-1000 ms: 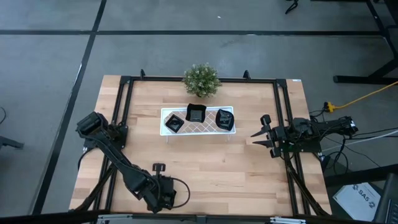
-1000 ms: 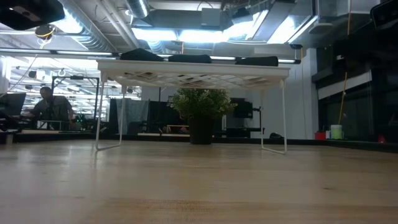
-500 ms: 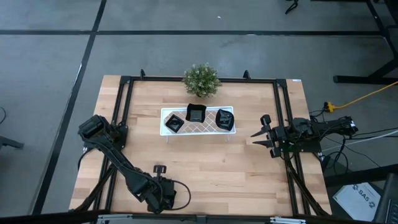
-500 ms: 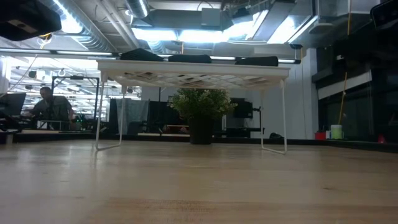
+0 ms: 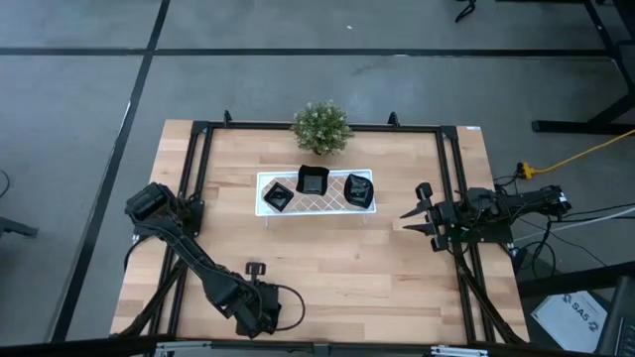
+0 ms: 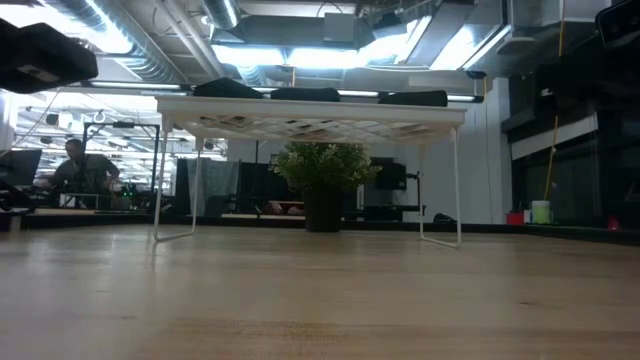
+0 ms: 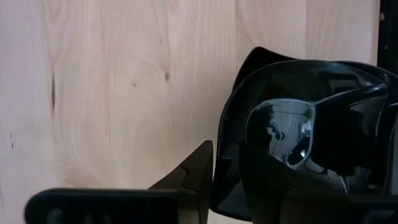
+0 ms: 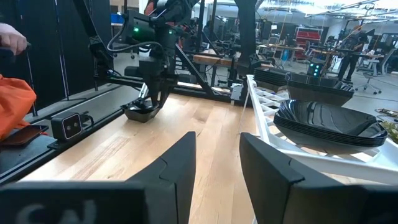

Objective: Pick & Place Mini shaped plates
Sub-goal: Stack the black leaf-shaped plate on top of the black leaf-shaped plate on the shelf

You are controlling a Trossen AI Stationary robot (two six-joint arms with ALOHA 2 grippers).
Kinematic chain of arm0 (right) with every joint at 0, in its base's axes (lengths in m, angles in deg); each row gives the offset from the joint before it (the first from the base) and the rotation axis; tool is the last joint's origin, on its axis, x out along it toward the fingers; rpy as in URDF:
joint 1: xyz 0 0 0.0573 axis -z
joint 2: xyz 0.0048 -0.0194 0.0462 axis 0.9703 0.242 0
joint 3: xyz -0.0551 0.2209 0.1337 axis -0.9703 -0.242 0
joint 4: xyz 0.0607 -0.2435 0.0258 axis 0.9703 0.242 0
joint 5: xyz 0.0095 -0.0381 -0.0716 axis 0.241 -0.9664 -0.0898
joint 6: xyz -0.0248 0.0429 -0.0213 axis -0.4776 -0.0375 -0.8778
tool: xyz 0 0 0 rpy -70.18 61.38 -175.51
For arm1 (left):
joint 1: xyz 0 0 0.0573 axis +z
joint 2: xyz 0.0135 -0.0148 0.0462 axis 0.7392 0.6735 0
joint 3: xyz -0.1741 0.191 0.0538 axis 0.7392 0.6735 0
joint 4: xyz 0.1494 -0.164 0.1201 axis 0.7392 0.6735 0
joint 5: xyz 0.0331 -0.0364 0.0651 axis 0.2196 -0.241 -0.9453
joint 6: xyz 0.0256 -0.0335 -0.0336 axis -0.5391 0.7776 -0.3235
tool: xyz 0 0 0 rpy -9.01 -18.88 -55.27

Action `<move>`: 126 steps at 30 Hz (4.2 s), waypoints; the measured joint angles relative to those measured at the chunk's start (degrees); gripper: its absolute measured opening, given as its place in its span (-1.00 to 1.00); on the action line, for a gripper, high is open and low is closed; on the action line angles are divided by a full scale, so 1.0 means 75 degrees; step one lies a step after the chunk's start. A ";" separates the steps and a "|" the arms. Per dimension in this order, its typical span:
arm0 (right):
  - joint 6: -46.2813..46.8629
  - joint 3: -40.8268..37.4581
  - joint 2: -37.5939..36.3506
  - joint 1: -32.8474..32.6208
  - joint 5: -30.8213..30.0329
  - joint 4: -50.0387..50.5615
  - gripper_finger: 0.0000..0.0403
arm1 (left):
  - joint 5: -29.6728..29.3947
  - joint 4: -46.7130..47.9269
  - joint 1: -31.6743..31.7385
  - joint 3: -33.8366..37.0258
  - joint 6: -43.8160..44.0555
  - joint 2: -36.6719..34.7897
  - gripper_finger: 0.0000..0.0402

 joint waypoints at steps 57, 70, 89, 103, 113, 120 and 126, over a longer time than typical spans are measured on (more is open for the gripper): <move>0.0003 0.0003 0.0000 0.0000 0.0000 -0.0003 -0.38 | -0.2901 -0.0165 0.0565 -0.0387 -0.1340 -0.1757 -0.99; 0.0002 0.0003 -0.0003 0.0001 0.0001 -0.0002 -0.38 | -0.3234 -0.1992 0.2181 -0.0390 -0.3719 -0.2256 -0.99; 0.0002 0.0002 -0.0002 0.0001 0.0000 -0.0002 -0.38 | -0.2091 -0.4655 0.4615 -0.0390 -0.7096 -0.2261 -0.99; 0.0001 0.0001 0.0000 0.0003 0.0001 -0.0003 -0.38 | -0.0240 -0.5208 0.6051 -0.0389 -0.7146 -0.2182 -0.99; 0.0000 0.0001 -0.0001 0.0003 0.0000 -0.0003 -0.38 | -0.0175 -0.5166 0.6420 -0.0571 -0.7000 -0.2110 -0.99; 0.0002 0.0002 -0.0003 0.0002 0.0000 -0.0006 -0.38 | -0.0314 -0.3809 0.6436 -0.1972 -0.6984 -0.1265 -0.99; 0.0003 0.0000 -0.0003 0.0000 0.0000 -0.0003 -0.38 | -0.0316 -0.2284 0.6454 -0.3098 -0.6553 -0.0671 -0.99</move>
